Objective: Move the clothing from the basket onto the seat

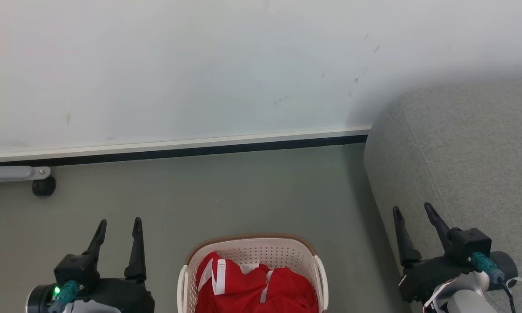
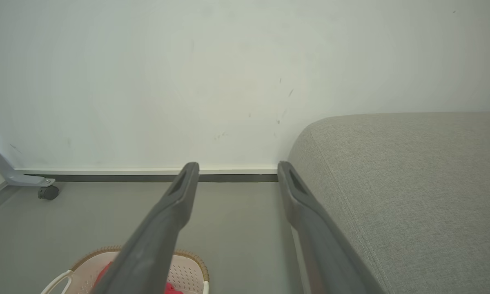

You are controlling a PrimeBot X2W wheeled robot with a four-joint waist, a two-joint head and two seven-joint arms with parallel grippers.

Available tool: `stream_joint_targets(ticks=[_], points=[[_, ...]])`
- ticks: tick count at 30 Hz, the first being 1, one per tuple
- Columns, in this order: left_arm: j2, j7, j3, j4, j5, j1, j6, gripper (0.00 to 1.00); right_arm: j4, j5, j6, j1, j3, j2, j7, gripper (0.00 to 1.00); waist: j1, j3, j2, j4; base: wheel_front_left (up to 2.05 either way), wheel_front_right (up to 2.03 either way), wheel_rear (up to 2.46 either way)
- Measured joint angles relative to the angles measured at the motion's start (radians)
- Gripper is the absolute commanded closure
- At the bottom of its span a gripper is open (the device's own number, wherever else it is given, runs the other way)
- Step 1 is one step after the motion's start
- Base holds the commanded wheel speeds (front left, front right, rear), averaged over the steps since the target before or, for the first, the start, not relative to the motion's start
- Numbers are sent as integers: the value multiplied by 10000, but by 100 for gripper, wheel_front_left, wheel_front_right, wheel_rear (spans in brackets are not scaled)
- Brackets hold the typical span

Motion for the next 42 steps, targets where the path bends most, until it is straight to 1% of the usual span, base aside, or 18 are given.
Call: stream_joint_targets(ticks=[3,10,14,19,32,35,42], points=[[-15,-113,-19,33,366,1,65,0,77,-274,-84,0,75,4,-92,0,0,10,0,3,0,0,0],[-67,-113,59,165,366,1,81,0,221,-328,-90,1,-6,180,-92,0,0,23,0,12,0,0,0],[-107,-113,77,196,366,5,79,0,272,-328,-161,8,-36,272,-92,0,0,37,0,11,0,0,0],[-140,-113,115,232,368,7,81,0,288,-357,-161,10,-48,376,-92,0,0,90,0,-5,0,0,0],[-209,-113,123,263,466,4,81,0,301,-433,-123,-5,-92,408,-92,0,0,209,0,-24,0,0,0],[-221,-113,125,215,527,1,81,0,228,-458,-73,-103,-104,410,-92,0,0,342,0,-30,0,0,0],[-357,-163,90,100,564,-157,81,0,-71,-556,-73,-250,-186,435,-94,0,0,715,0,-64,0,0,0]])
